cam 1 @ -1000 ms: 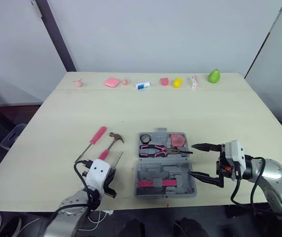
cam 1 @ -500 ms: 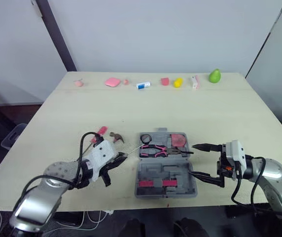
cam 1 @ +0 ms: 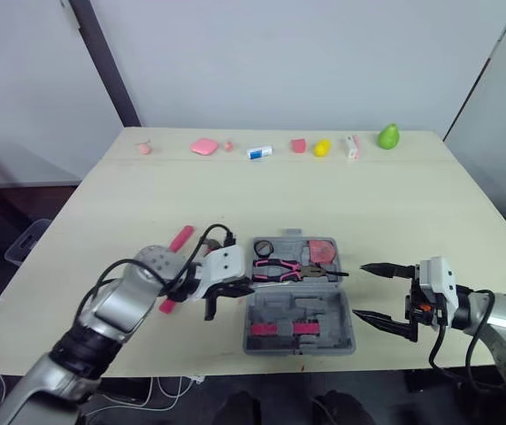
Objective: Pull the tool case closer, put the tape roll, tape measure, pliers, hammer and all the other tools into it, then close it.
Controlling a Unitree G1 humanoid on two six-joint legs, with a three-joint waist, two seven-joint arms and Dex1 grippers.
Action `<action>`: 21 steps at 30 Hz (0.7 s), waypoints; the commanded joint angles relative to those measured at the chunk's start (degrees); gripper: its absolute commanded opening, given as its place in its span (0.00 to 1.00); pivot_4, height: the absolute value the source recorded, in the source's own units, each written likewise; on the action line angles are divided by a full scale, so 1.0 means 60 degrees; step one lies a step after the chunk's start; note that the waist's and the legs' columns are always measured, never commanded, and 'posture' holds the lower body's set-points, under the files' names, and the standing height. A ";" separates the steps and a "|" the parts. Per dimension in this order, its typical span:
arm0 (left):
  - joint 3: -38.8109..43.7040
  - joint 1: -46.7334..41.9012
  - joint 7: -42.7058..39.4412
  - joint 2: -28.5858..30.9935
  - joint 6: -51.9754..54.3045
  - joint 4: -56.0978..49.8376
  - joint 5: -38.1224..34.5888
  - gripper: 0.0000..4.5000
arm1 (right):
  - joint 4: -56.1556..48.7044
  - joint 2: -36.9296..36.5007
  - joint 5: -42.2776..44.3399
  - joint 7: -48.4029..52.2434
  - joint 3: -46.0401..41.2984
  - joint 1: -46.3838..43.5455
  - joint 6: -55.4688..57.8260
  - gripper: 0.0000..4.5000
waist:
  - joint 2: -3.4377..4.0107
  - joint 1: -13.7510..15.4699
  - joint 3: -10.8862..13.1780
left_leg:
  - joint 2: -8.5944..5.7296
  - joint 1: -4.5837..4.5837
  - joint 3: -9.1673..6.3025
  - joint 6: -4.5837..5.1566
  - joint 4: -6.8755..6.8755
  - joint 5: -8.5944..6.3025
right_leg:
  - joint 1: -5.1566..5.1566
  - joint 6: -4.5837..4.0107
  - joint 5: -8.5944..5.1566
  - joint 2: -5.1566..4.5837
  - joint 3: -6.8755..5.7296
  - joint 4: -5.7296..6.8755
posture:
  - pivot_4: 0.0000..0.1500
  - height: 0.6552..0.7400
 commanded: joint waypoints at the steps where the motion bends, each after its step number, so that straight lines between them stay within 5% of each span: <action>1: -0.0386 -0.0610 -0.0337 -0.0298 0.0698 -0.0129 0.0051 0.01 | -0.0321 -0.0178 -0.0051 -0.0153 -0.0288 0.0144 0.0034 1.00 | 0.0000 -0.0065 0.0000 | 0.0003 0.0001 -0.0001 0.0000 -0.0001 0.0000 | -0.0001 0.0000 0.0000 0.0005 0.0003 0.0002 | 1.00 1.00; 21: -0.2395 -0.2692 -0.1080 -0.1453 0.1653 0.0744 0.1608 0.01 | 0.0133 0.0227 -0.0394 -0.0381 -0.0309 0.0791 -0.1184 1.00 | 0.0001 -0.0077 0.0000 | 0.0002 -0.0008 -0.0021 0.0001 0.0008 0.0001 | -0.0001 0.0001 -0.0001 0.0022 0.0006 0.0007 | 1.00 1.00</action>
